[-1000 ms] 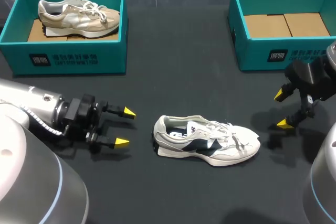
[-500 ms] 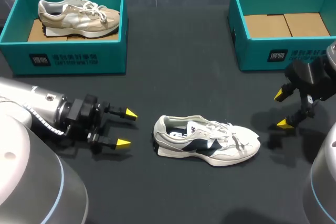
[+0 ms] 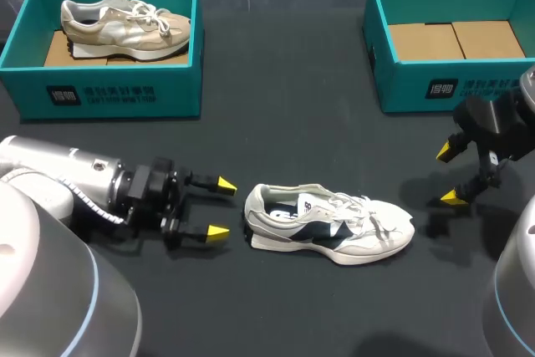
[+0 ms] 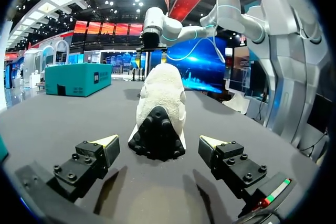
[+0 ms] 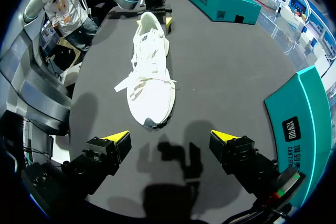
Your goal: Take the shoe out of the shoebox, open the shoe tongue, remove and reinsert the insole, then place the shoe into the shoebox
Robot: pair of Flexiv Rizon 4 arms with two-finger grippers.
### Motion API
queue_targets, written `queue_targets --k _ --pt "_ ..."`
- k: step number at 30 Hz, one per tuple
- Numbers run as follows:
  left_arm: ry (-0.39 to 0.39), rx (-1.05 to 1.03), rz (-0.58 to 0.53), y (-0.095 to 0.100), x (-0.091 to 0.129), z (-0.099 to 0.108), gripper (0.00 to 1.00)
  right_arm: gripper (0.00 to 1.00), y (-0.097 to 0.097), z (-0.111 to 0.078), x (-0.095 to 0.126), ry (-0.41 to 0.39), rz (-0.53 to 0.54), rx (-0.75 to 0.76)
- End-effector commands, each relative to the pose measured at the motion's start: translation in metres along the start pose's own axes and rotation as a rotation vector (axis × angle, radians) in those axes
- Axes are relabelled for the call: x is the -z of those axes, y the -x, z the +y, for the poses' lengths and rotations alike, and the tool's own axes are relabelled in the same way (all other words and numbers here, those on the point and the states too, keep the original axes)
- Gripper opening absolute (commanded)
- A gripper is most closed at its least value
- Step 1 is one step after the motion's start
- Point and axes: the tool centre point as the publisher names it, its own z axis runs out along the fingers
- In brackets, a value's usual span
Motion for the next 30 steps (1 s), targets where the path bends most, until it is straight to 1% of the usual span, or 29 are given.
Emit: queue_targets --k 1,10,11,14,20,30 --pt "-0.002 0.003 -0.007 -0.001 -0.012 0.0 1.0 1.0 -0.002 0.0 0.0 -0.001 -0.002 0.0" --pt "-0.013 0.018 -0.016 -0.001 -0.024 0.002 1.0 1.0 -0.002 0.0 0.0 -0.001 -0.002 0.0" --pt "-0.014 0.021 -0.018 0.0 -0.025 0.003 0.96 1.0 -0.002 0.0 0.0 -0.001 -0.002 0.0" --pt "-0.015 0.027 -0.018 0.0 -0.028 0.004 0.92 1.0 -0.002 0.0 0.0 -0.001 -0.002 0.0" --pt "-0.022 0.032 -0.023 0.0 -0.034 0.003 0.95 1.0 -0.002 0.0 0.0 -0.001 -0.002 0.0" --pt "-0.026 0.024 -0.022 0.002 -0.044 0.002 0.97 1.0 -0.002 0.0 0.0 -0.001 -0.002 0.0"
